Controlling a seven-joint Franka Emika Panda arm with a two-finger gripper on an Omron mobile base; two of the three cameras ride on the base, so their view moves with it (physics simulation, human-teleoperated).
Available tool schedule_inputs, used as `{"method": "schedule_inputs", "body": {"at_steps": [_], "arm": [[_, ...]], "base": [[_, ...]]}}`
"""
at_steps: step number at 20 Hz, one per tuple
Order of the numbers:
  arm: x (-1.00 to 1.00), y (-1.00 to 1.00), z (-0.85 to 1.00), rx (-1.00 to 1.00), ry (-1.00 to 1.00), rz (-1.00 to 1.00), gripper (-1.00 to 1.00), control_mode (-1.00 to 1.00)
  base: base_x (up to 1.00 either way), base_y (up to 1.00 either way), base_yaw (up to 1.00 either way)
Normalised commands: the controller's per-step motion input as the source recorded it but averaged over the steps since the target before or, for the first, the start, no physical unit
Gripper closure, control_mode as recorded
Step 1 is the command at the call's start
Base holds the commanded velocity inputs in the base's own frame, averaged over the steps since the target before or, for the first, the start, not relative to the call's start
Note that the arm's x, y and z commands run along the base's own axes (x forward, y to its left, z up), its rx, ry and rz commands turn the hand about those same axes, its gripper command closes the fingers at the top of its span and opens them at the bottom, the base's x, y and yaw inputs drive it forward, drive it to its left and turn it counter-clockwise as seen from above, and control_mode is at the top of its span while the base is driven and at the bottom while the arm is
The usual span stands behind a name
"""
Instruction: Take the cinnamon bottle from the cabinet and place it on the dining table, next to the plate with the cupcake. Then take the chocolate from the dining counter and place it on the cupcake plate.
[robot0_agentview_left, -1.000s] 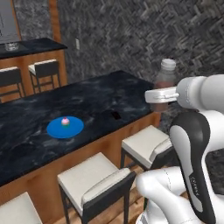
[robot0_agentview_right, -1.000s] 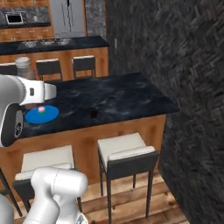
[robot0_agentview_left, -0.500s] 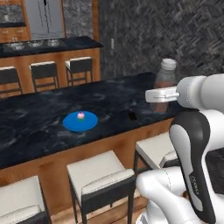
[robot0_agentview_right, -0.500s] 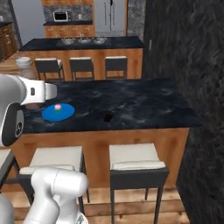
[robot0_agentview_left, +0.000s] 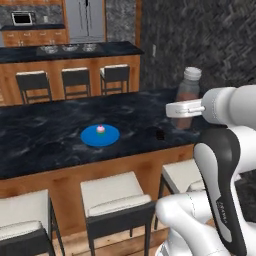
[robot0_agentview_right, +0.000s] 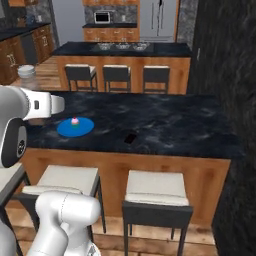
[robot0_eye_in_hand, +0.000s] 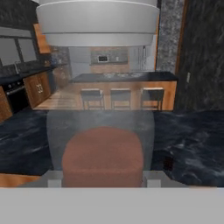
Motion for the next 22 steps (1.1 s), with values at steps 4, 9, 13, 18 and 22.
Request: {"method": "schedule_inputs", "body": {"at_steps": [4,9,13,18,22], "arm": [[0.00,0.00,0.00,0.00,0.00,0.00,1.00,1.00],[0.00,0.00,0.00,0.00,0.00,0.00,1.00,1.00],[0.00,0.00,0.00,0.00,0.00,0.00,1.00,1.00],[0.00,0.00,0.00,0.00,0.00,0.00,1.00,1.00],[0.00,0.00,0.00,0.00,0.00,0.00,1.00,1.00]], "base": [[0.36,-0.39,0.27],[0.42,-0.38,0.25],[0.49,-0.36,0.23],[0.52,-0.35,0.22],[0.52,-0.35,0.21]]}}
